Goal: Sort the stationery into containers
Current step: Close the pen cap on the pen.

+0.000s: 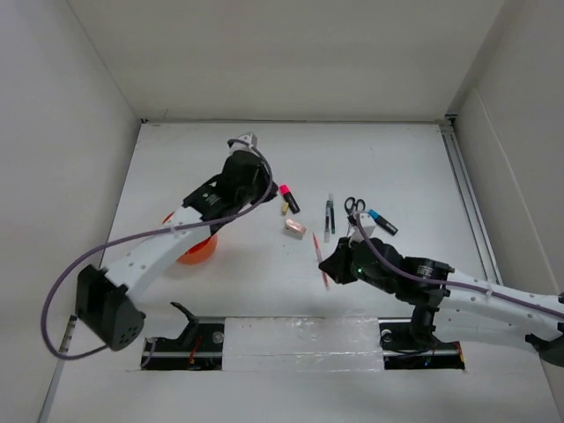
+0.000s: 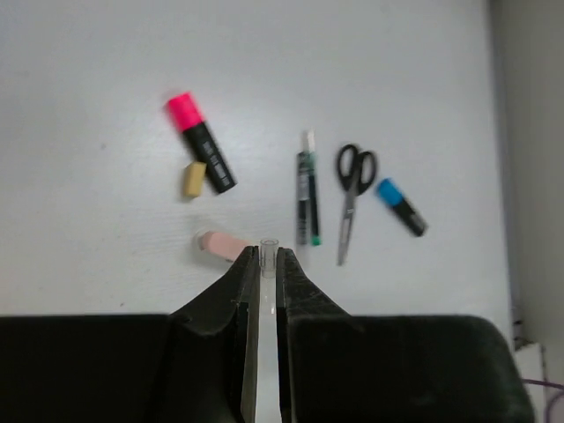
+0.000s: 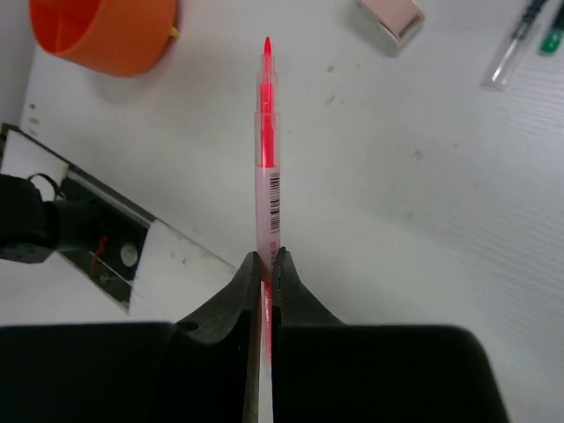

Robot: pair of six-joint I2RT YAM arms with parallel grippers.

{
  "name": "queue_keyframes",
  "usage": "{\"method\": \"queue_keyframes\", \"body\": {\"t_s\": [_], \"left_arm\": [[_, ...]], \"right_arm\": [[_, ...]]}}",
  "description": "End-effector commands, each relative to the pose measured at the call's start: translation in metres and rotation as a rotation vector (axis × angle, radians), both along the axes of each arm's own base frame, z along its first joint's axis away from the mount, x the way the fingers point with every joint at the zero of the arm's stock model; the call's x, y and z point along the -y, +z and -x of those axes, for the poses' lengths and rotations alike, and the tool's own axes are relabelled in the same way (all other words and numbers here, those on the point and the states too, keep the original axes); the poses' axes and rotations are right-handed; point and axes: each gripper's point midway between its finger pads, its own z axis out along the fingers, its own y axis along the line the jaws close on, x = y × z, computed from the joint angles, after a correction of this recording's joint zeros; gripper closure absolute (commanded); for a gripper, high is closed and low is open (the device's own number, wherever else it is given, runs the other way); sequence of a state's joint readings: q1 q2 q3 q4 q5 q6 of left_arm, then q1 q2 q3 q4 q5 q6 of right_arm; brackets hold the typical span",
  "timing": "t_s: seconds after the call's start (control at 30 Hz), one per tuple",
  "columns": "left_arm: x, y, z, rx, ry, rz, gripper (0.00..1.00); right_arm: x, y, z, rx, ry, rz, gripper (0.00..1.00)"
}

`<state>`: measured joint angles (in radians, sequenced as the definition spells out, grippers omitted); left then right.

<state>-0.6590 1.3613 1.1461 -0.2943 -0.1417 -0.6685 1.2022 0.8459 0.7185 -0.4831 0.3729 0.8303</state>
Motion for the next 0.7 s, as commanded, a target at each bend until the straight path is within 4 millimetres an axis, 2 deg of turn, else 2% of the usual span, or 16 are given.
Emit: {"method": "queue_keyframes", "body": {"t_s": [0.0,0.03,0.1,0.17,0.2,0.23,0.27,0.3,0.33,0.4,0.47,0.5,0.57,0.6,0.67], "left_arm": [[-0.002,0.06,0.014,0.151,-0.086,0.075,1.0],[0.0,0.068,0.02,0.17,-0.11,0.106,1.0],[-0.012,0.08,0.03,0.223,-0.123,0.145,1.0],[-0.009,0.096,0.041,0.297,-0.172,0.209,1.0],[-0.011,0.087,0.047,0.302,-0.182,0.218,1.0],[-0.016,0.11,0.054,0.391,-0.182,0.272,1.0],[-0.018,0.114,0.059,0.414,-0.192,0.291,1.0],[-0.02,0.111,0.062,0.424,-0.192,0.296,1.0],[-0.027,0.12,0.063,0.45,-0.175,0.306,1.0],[-0.028,0.124,0.066,0.463,-0.175,0.313,1.0],[-0.03,0.125,0.068,0.464,-0.175,0.313,1.0],[-0.031,0.128,0.069,0.48,-0.175,0.323,1.0],[-0.03,0.125,0.072,0.478,-0.183,0.338,1.0],[-0.031,0.134,0.073,0.506,-0.183,0.355,1.0],[-0.029,0.131,0.074,0.5,-0.189,0.366,1.0]], "right_arm": [[-0.046,0.053,-0.002,0.096,0.171,-0.29,1.0],[-0.053,0.074,-0.005,0.14,0.173,-0.367,1.0],[-0.061,0.088,0.001,0.157,0.225,-0.433,1.0],[-0.076,0.105,0.006,0.181,0.283,-0.507,1.0],[-0.08,0.108,0.008,0.176,0.297,-0.545,1.0],[-0.087,0.108,0.011,0.151,0.31,-0.586,1.0],[-0.092,0.128,0.017,0.18,0.351,-0.68,1.0],[-0.094,0.124,0.02,0.168,0.357,-0.702,1.0],[-0.096,0.129,0.02,0.169,0.355,-0.727,1.0],[-0.099,0.126,0.018,0.167,0.322,-0.734,1.0],[-0.102,0.115,0.02,0.151,0.307,-0.729,1.0],[-0.101,0.123,0.019,0.166,0.299,-0.772,1.0],[-0.099,0.116,0.018,0.176,0.291,-0.787,1.0],[-0.099,0.118,0.018,0.176,0.29,-0.807,1.0],[-0.097,0.126,0.023,0.198,0.303,-0.855,1.0]]}}
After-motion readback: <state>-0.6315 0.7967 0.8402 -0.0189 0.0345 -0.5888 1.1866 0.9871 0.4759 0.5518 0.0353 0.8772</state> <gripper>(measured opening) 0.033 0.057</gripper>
